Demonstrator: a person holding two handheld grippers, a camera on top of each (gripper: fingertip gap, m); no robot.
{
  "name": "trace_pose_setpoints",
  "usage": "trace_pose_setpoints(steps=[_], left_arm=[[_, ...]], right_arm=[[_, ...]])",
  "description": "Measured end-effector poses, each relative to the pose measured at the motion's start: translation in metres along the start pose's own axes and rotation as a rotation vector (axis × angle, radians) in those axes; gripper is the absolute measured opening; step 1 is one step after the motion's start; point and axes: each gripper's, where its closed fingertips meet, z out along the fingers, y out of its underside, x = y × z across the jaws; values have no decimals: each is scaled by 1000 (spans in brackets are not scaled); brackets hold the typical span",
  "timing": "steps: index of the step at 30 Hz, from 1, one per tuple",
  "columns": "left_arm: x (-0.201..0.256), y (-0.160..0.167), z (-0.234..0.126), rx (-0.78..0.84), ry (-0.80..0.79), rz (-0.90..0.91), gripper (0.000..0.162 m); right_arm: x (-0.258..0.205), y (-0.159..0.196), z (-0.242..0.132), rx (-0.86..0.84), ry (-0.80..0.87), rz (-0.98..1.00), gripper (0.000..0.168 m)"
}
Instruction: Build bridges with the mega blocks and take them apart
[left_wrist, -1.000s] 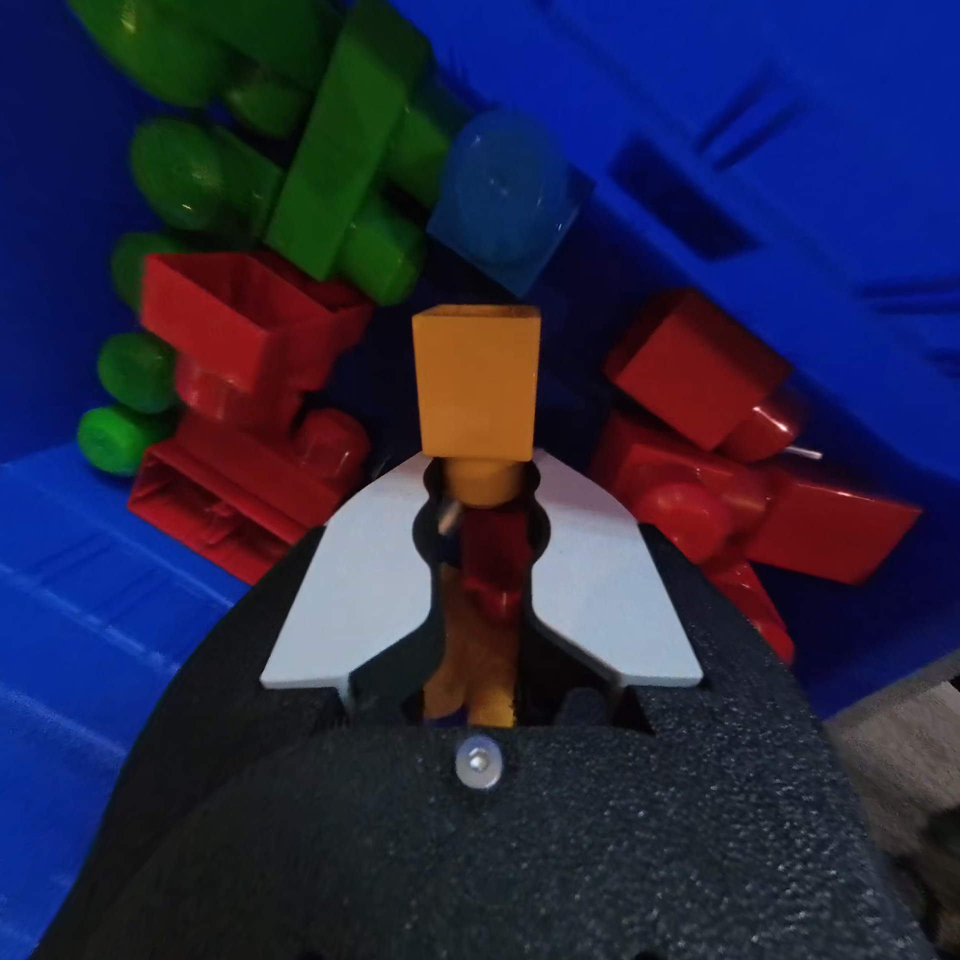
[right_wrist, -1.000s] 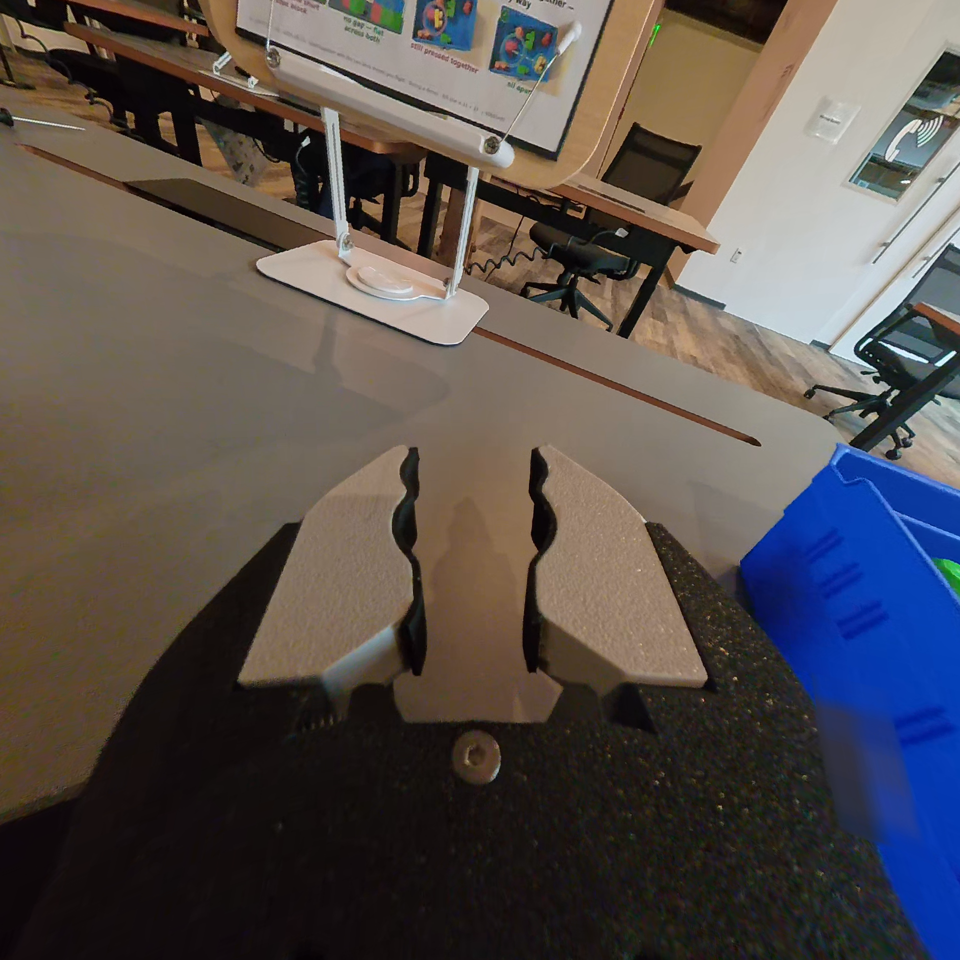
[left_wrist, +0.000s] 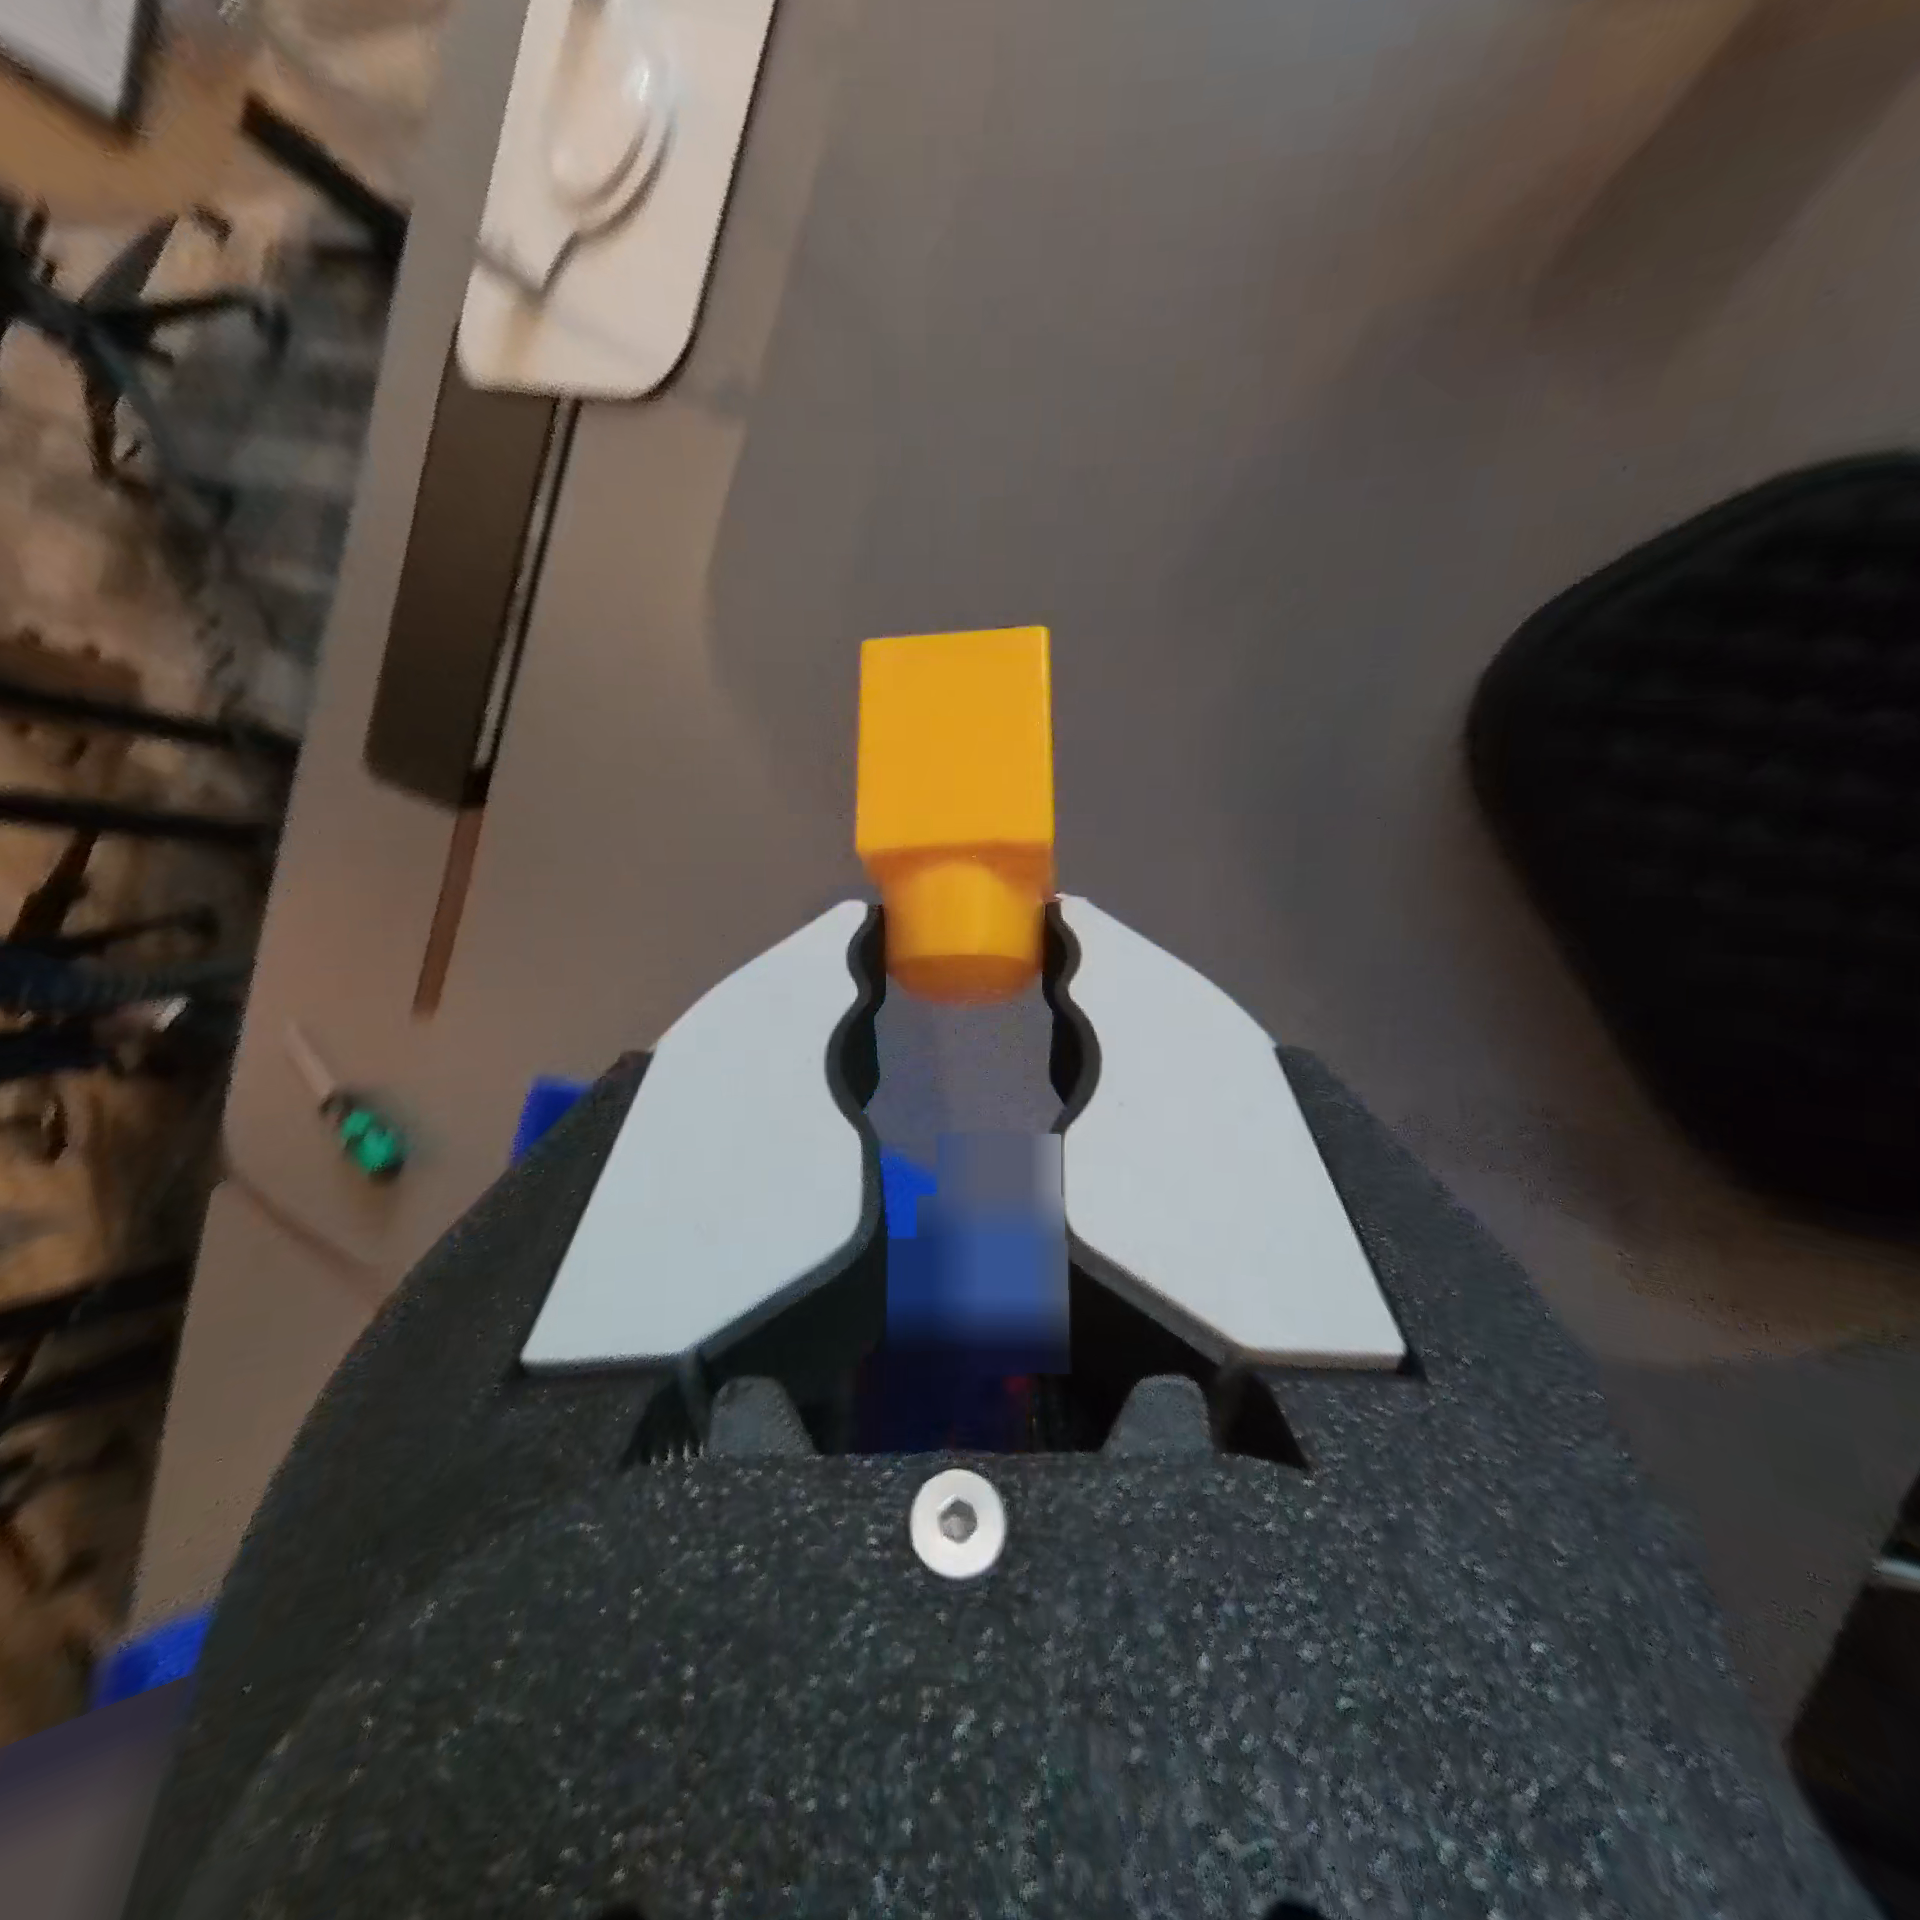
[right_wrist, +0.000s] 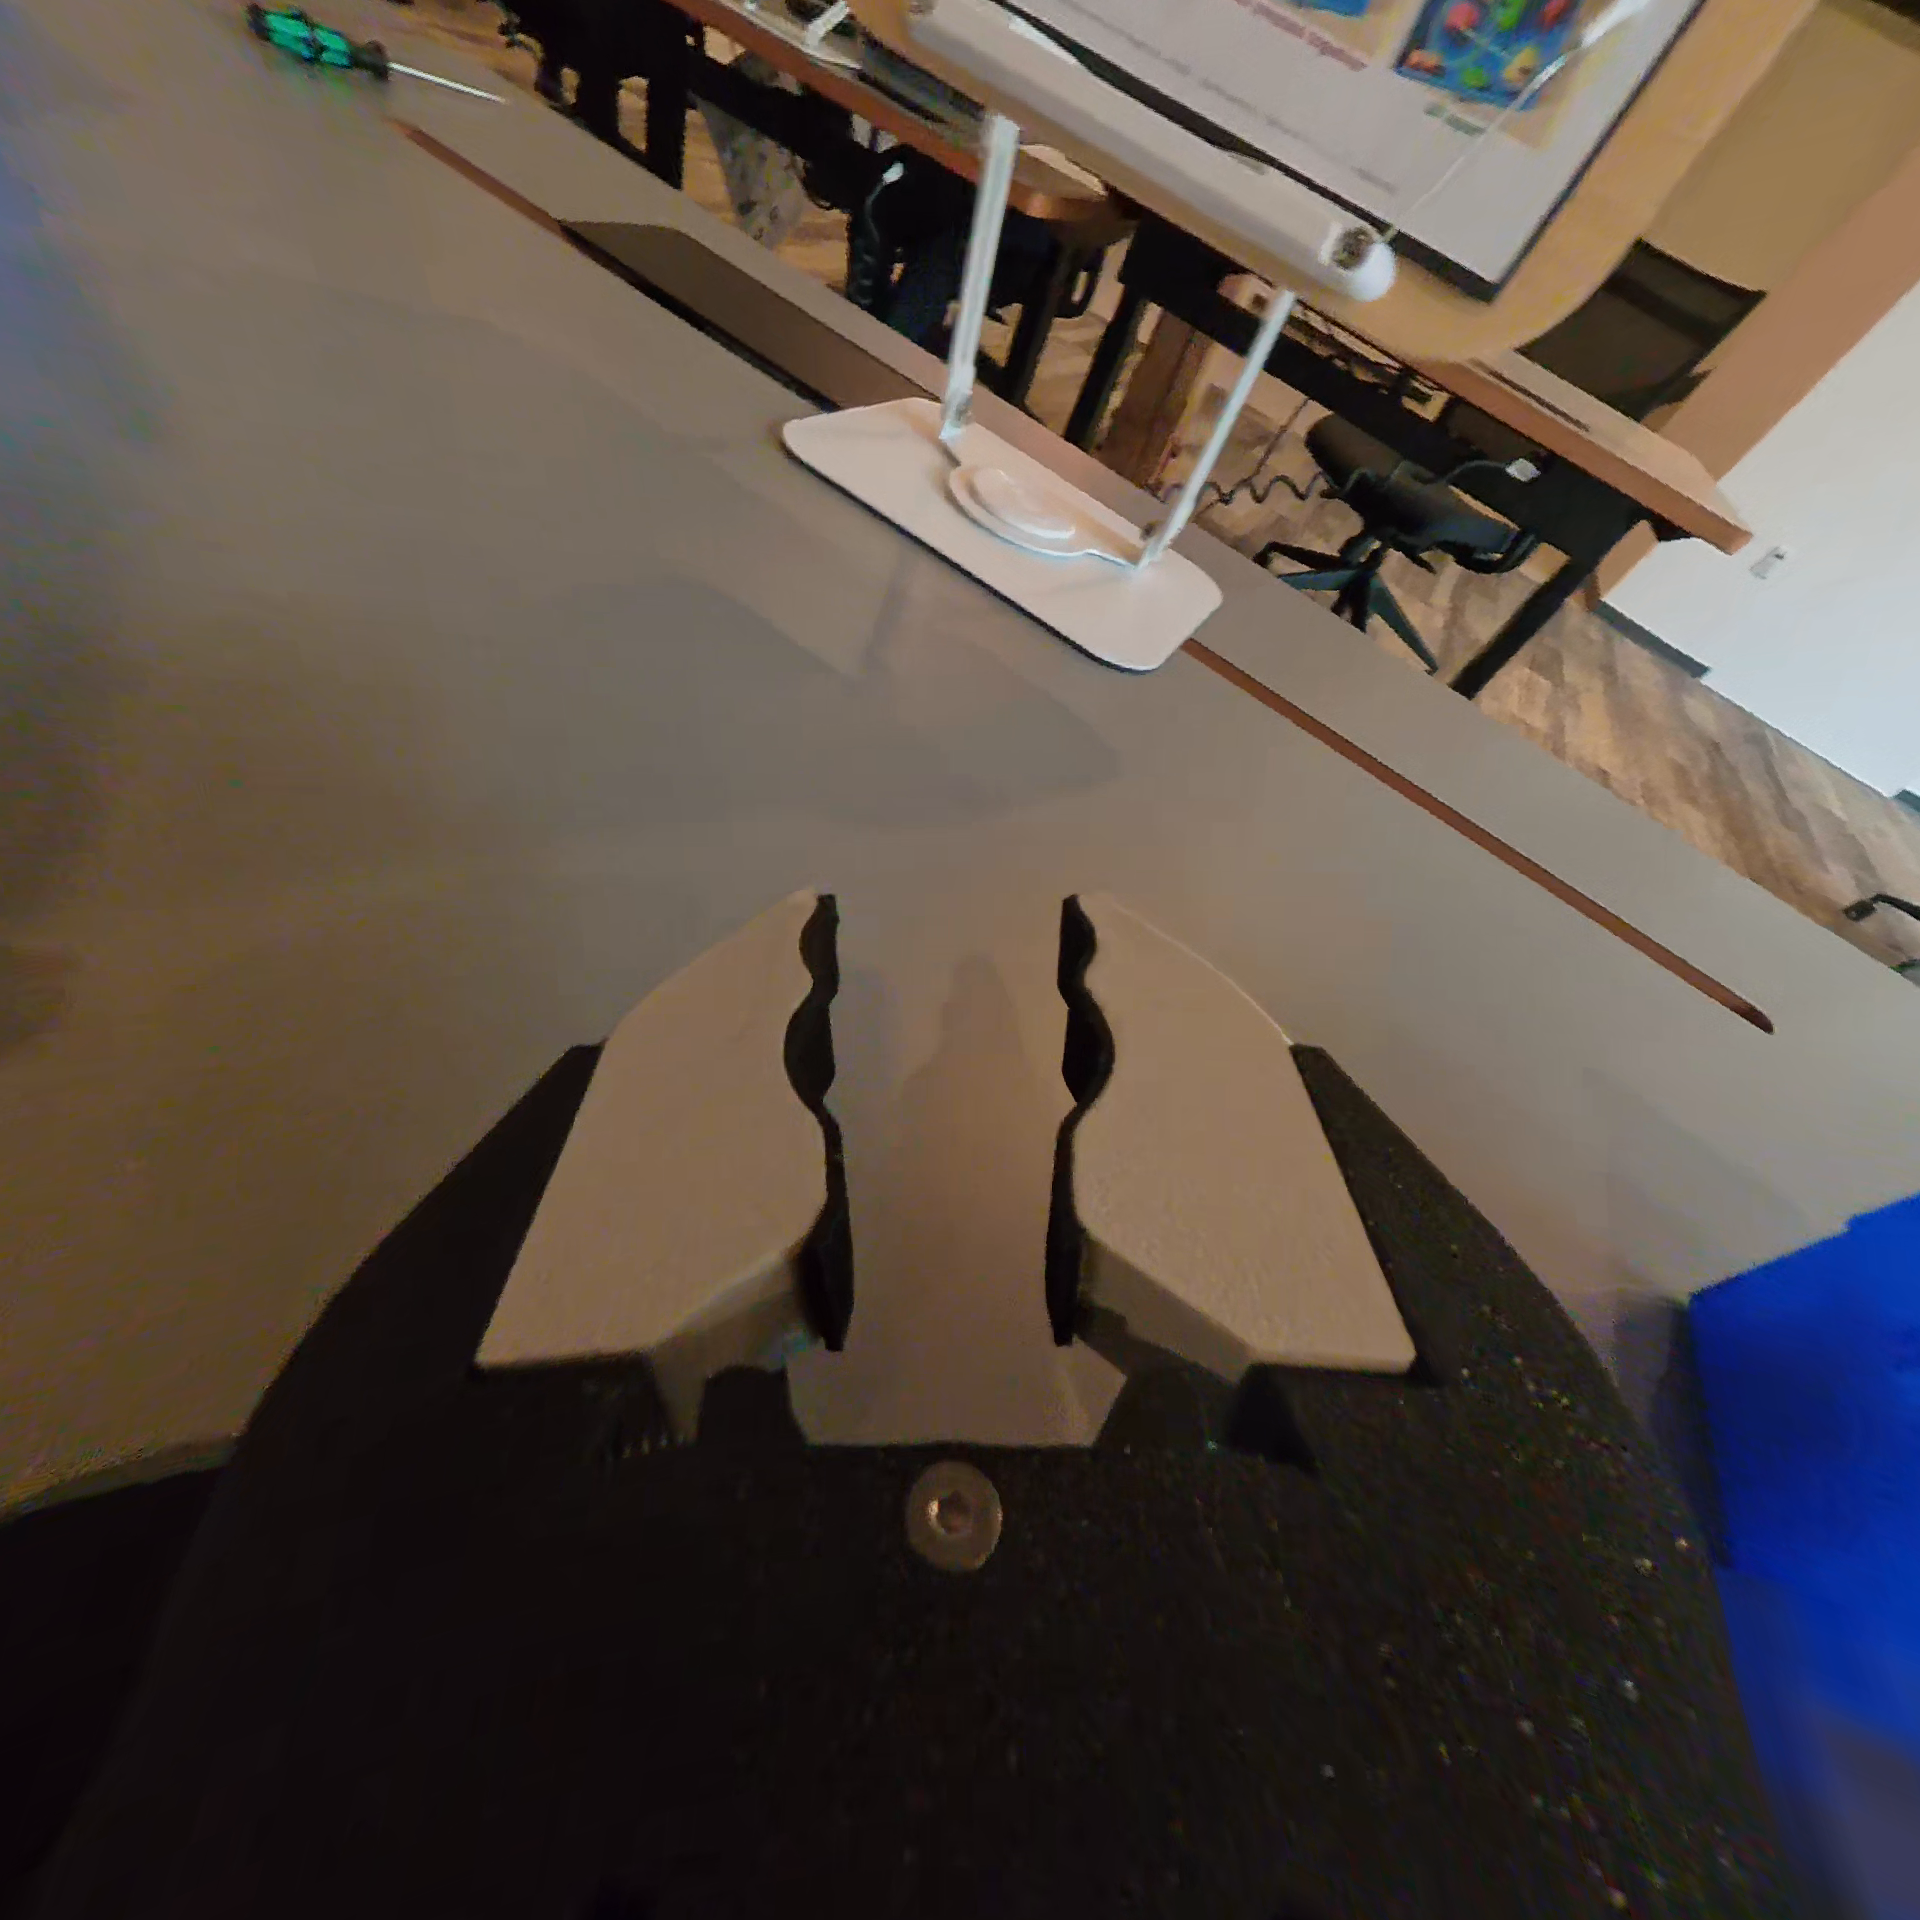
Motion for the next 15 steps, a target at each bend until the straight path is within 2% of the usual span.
trace_pose_setpoints(steps=[6, 10, 15], left_arm=[[43, -53, 56, 138, 142, 49, 29], [62, -86, 81, 224, 217, 69, 29], [86, -96, 108, 188, 310, 120, 29]], right_arm=[[-19, -6, 1, 17, -119, 7, 45], [-34, -13, 0, 19, -196, -16, 51], [-71, -33, -4, -5, -383, -22, 58]])
